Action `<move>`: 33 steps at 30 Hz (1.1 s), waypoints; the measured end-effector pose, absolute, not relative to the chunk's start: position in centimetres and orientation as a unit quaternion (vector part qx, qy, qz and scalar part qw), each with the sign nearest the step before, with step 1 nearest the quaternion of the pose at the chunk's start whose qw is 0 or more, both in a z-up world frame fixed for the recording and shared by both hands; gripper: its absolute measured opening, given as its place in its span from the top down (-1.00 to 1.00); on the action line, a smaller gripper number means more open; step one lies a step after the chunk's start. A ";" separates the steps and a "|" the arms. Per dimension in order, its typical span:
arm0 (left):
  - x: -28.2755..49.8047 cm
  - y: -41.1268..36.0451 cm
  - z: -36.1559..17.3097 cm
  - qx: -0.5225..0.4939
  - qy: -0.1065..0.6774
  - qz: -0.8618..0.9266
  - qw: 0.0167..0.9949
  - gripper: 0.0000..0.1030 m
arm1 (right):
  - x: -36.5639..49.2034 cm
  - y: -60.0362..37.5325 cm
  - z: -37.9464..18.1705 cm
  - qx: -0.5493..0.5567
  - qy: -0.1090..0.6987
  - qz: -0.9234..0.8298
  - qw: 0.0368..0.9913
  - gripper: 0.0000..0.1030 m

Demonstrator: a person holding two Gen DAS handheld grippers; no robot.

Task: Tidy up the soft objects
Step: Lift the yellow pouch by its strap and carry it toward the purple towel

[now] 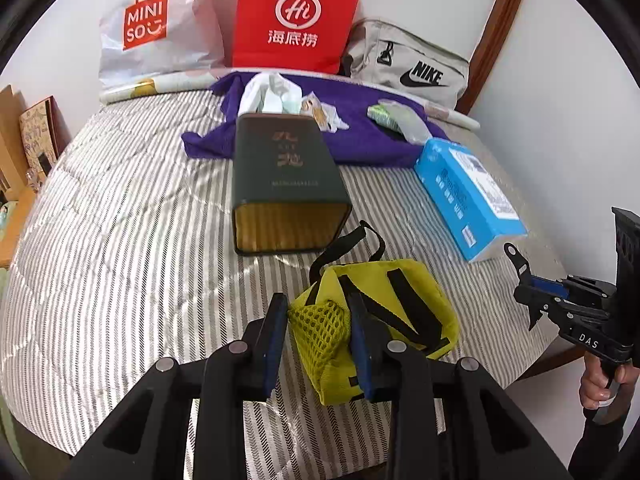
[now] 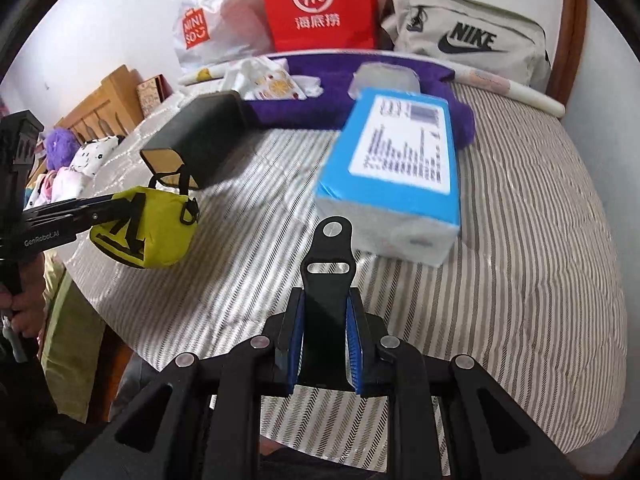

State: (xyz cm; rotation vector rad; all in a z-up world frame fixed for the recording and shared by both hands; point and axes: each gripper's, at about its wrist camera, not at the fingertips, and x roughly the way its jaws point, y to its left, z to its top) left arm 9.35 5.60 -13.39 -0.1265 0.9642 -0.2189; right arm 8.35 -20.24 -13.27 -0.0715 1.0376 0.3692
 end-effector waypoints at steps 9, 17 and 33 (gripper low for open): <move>10.1 5.7 -10.5 -0.065 0.440 -0.110 0.889 0.44 | 9.3 -20.2 -10.5 -0.023 0.473 0.198 0.858 0.61; 12.6 5.9 -8.0 -0.065 0.423 -0.105 0.897 0.44 | 12.2 -20.3 -7.5 -0.017 0.449 0.200 0.871 0.61; 20.0 5.5 -5.1 -0.067 0.404 -0.104 0.906 0.45 | 20.7 -19.7 -4.5 -0.025 0.423 0.196 0.884 0.61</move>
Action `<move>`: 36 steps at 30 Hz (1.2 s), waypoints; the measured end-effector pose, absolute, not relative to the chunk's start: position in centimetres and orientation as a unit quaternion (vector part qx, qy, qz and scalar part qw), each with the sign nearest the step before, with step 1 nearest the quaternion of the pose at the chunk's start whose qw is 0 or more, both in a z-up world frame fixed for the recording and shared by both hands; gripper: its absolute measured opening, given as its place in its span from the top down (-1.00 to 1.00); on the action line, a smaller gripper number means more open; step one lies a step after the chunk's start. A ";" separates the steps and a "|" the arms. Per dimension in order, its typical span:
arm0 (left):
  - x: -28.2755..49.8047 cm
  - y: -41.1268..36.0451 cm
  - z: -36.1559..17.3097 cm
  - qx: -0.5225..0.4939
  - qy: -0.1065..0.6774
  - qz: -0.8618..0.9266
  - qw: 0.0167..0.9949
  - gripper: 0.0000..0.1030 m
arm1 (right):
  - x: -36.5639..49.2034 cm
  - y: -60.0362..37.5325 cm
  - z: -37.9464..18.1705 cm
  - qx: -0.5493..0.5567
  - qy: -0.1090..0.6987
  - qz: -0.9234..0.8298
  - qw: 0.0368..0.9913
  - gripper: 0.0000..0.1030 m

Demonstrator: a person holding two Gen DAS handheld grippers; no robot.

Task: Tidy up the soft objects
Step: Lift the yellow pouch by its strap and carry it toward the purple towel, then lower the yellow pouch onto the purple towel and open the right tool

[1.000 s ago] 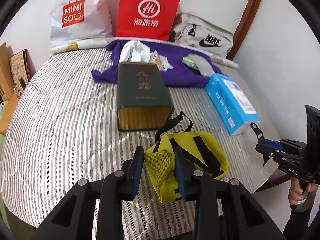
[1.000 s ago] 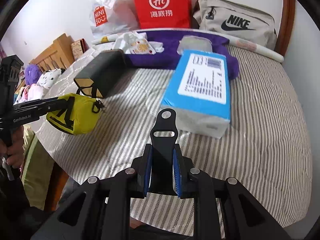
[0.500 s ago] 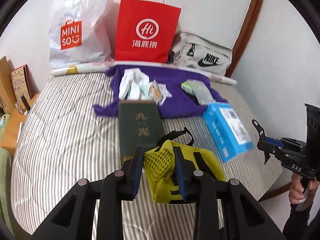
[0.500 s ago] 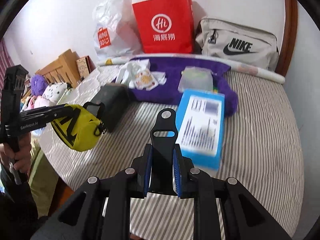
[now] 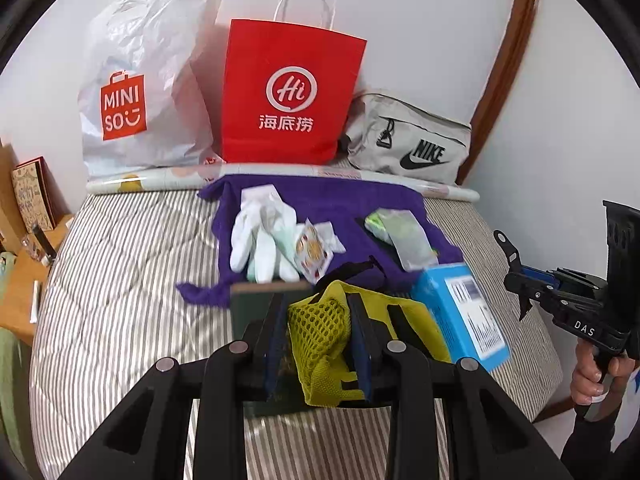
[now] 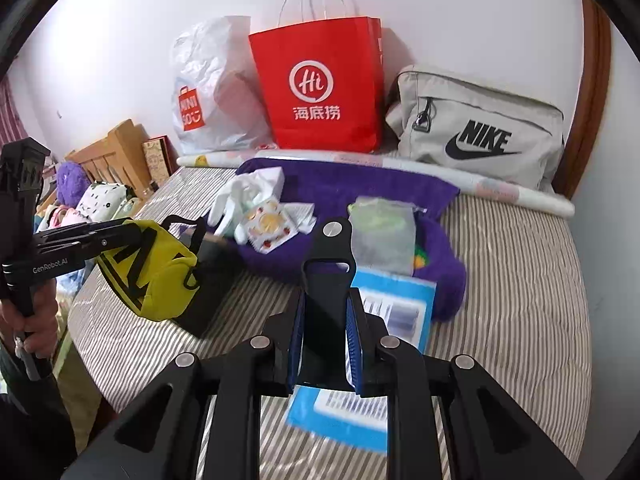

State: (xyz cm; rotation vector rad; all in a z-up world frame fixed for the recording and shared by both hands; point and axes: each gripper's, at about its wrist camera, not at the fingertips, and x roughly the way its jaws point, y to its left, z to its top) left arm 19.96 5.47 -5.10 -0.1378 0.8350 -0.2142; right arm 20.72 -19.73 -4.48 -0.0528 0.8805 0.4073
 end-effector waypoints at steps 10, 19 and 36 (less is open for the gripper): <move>25.8 5.9 -5.1 -0.063 0.408 -0.083 0.907 0.45 | 27.8 -20.2 -5.1 -0.018 0.433 0.185 0.882 0.61; 29.1 6.5 -6.2 -0.067 0.413 -0.077 0.905 0.45 | 33.2 -21.2 -7.5 -0.030 0.455 0.148 0.878 0.61; 35.8 6.2 -8.7 -0.077 0.429 -0.066 0.898 0.45 | 38.5 -21.1 -12.6 -0.026 0.505 0.148 0.850 0.61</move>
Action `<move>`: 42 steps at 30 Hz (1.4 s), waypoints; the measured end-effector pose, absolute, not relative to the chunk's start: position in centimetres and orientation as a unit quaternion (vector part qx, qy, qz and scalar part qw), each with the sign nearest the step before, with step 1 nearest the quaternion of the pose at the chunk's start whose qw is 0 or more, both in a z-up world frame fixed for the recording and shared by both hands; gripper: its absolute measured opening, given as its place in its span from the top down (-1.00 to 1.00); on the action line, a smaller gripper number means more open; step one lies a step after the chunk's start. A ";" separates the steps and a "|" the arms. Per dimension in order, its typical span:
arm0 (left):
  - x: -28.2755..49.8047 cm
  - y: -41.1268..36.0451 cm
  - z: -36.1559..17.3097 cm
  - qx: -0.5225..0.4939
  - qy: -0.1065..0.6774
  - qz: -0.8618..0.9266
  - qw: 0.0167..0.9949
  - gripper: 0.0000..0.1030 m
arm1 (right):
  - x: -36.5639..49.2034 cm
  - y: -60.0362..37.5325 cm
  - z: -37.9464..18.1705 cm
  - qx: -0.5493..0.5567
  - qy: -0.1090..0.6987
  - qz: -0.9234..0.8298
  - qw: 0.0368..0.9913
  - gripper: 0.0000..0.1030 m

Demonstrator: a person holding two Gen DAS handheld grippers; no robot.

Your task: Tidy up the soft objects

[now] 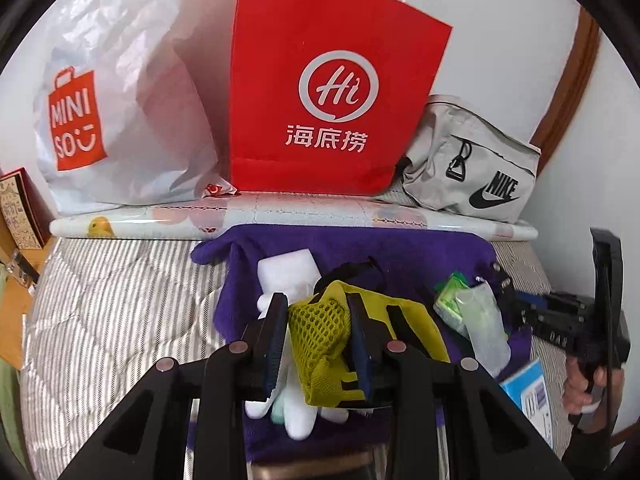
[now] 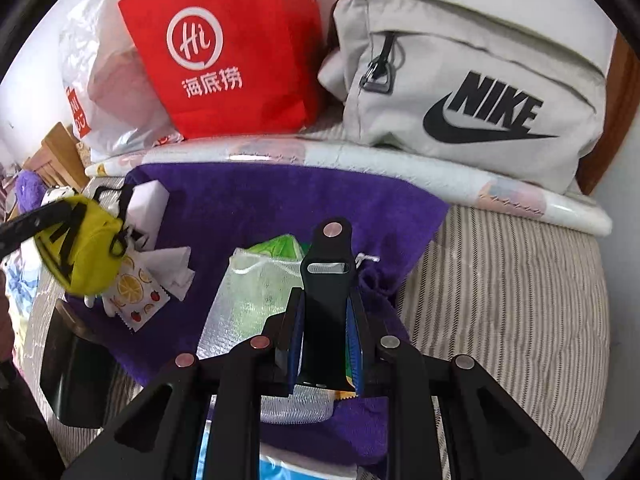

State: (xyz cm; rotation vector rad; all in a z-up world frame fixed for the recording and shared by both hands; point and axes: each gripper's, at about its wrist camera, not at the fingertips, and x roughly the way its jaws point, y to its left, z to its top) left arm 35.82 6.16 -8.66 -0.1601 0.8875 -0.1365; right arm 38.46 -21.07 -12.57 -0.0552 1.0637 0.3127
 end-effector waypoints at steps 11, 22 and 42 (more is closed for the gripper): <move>39.8 4.4 -11.5 -0.064 0.454 -0.064 0.886 0.44 | 39.0 -21.3 -14.5 -0.016 0.527 0.167 0.833 0.61; 40.1 4.0 -12.1 -0.044 0.463 -0.062 0.883 0.36 | 38.9 -21.3 -14.2 -0.021 0.529 0.178 0.830 0.41; 30.8 3.0 -6.3 -0.002 0.450 -0.011 0.893 -0.20 | 31.7 -21.5 -7.6 0.016 0.503 0.157 0.850 -0.06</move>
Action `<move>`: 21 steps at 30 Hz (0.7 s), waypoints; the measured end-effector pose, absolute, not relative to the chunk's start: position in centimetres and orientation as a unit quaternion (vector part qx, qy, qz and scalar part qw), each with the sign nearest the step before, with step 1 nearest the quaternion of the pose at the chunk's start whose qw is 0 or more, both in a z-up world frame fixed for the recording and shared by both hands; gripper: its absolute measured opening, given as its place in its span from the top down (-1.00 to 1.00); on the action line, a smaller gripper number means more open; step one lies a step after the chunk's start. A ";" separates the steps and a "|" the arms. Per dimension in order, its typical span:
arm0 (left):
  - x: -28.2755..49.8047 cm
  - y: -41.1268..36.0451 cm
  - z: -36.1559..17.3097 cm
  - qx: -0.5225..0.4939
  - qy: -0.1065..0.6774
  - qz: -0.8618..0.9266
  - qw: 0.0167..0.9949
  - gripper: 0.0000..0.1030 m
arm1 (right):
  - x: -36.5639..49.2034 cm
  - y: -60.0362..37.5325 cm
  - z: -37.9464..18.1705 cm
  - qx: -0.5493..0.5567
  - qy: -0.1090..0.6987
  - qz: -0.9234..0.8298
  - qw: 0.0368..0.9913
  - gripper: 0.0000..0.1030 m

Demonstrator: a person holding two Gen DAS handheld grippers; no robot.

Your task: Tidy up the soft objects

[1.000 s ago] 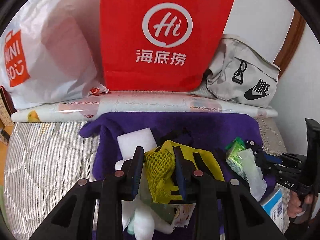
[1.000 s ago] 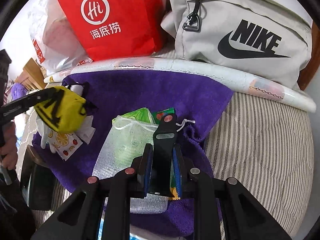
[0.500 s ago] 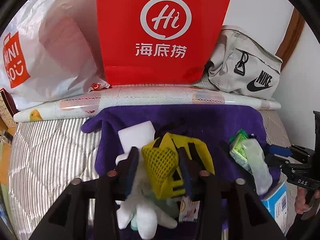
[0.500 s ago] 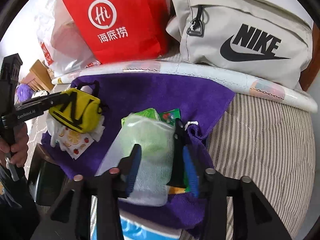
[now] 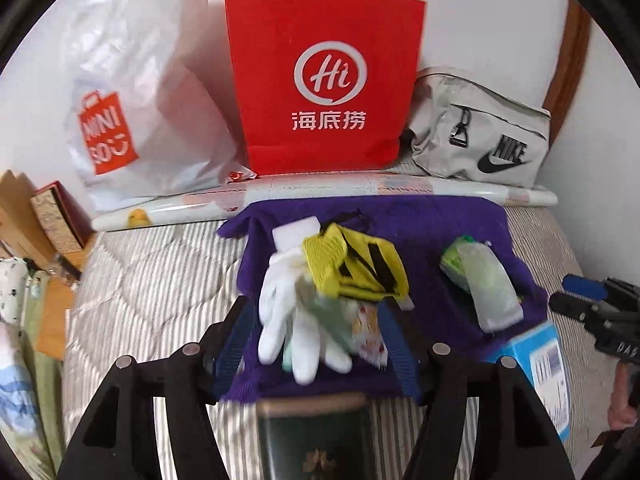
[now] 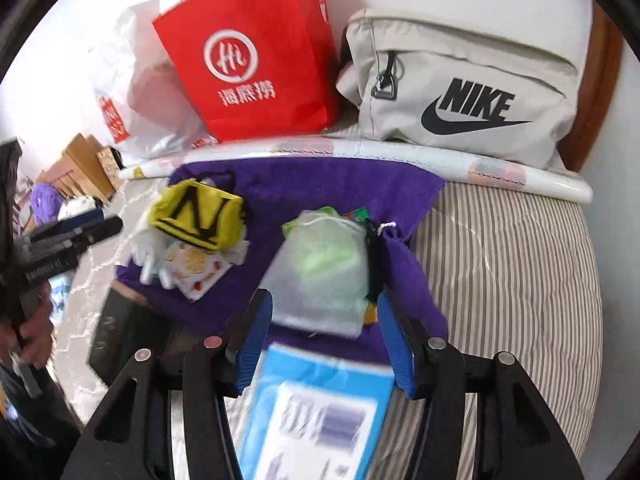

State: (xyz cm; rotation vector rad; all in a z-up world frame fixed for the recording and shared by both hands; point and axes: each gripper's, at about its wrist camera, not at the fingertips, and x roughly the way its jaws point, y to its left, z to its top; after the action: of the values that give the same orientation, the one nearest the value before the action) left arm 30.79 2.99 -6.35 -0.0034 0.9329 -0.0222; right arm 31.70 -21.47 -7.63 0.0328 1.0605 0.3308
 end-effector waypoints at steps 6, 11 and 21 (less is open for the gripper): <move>24.9 2.2 -3.9 -0.013 0.431 -0.005 0.902 -0.23 | 26.8 -21.4 -4.7 0.027 0.484 0.141 0.863 -0.06; 19.3 1.5 -1.5 -0.015 0.400 0.007 0.916 -0.34 | 22.4 -21.5 -2.7 0.035 0.466 0.139 0.873 -0.11; 9.7 0.6 1.5 -0.007 0.342 0.030 0.939 -0.60 | 13.4 -20.5 0.0 -0.022 0.417 0.082 0.905 -0.57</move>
State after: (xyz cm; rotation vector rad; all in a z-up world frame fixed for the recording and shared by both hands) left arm 9.73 0.62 1.45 -0.0137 0.6992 0.0615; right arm 13.42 -20.47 -0.02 -0.0462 0.8610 0.1702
